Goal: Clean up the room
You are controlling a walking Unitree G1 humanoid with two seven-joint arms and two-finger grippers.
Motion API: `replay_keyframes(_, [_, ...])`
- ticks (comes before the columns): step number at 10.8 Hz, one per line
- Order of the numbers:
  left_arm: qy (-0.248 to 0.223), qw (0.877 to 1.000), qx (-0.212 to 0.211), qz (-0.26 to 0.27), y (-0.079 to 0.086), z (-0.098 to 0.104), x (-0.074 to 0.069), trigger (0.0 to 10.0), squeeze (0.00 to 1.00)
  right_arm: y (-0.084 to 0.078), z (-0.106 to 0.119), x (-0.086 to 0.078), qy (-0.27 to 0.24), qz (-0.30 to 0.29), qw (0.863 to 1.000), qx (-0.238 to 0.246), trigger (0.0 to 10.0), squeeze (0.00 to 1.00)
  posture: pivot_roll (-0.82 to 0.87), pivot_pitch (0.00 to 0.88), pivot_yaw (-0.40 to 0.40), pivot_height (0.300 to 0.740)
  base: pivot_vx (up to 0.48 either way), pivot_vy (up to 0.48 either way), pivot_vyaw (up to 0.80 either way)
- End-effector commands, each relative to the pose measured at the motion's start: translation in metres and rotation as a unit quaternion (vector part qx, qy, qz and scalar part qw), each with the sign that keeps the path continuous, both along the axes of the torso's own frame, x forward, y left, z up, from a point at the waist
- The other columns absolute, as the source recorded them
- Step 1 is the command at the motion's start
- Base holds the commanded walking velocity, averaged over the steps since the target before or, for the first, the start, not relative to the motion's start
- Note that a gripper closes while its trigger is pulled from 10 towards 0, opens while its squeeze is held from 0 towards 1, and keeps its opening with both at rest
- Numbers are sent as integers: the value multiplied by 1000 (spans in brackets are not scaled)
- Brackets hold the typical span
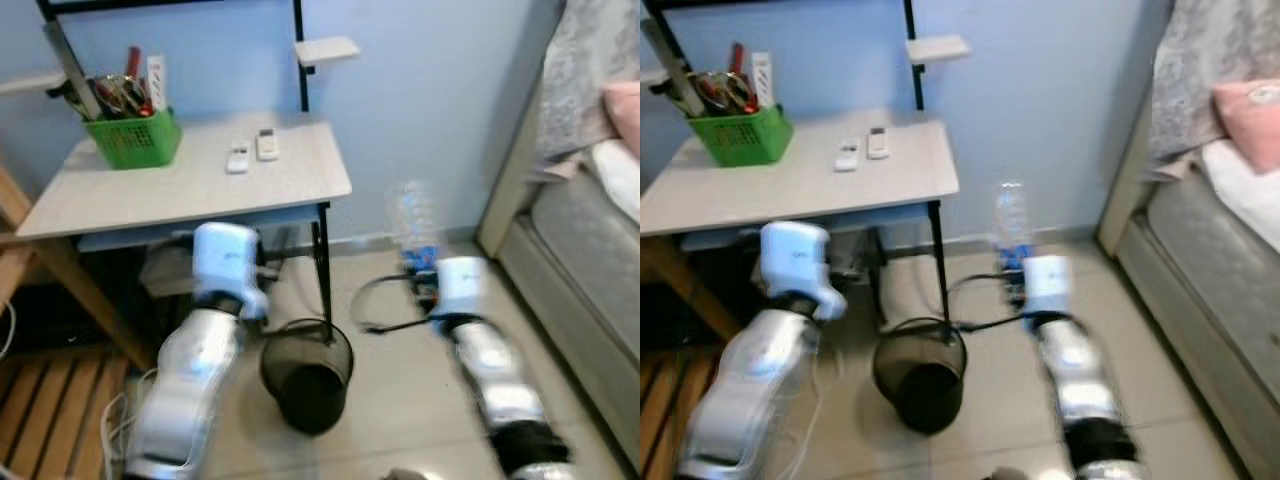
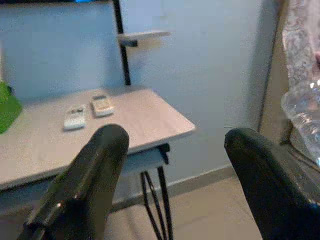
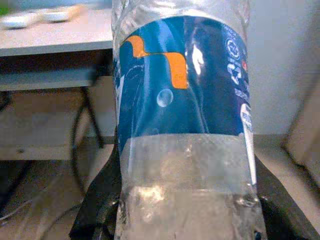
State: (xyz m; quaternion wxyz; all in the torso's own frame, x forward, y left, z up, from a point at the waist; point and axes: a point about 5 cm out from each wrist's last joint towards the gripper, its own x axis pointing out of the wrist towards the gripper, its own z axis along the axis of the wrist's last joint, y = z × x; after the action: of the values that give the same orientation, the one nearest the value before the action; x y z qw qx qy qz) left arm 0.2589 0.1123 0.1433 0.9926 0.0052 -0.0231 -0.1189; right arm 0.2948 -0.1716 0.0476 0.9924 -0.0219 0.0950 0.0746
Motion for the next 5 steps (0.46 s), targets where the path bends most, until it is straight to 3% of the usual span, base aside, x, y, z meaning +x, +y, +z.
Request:
replay_keyframes(1, [6,1000,13,13,9,-4,2,10000,0,12,7,5,-18,15,1000,9,10000,0,-62,0,59,731,307,-368,0])
replay_keyframes(4, [9,1000,22,10,8,-9,3,10000,0,13,9,9,-20,18,1000,8,10000,0,-63,0,64,731,310,-364,0])
replay_keyframes(5, [9,1000,24,4,7,-9,4,10000,0,14,10,10,-22,19,1000,3,10000,0,-61,0,63,731,292,-379,800])
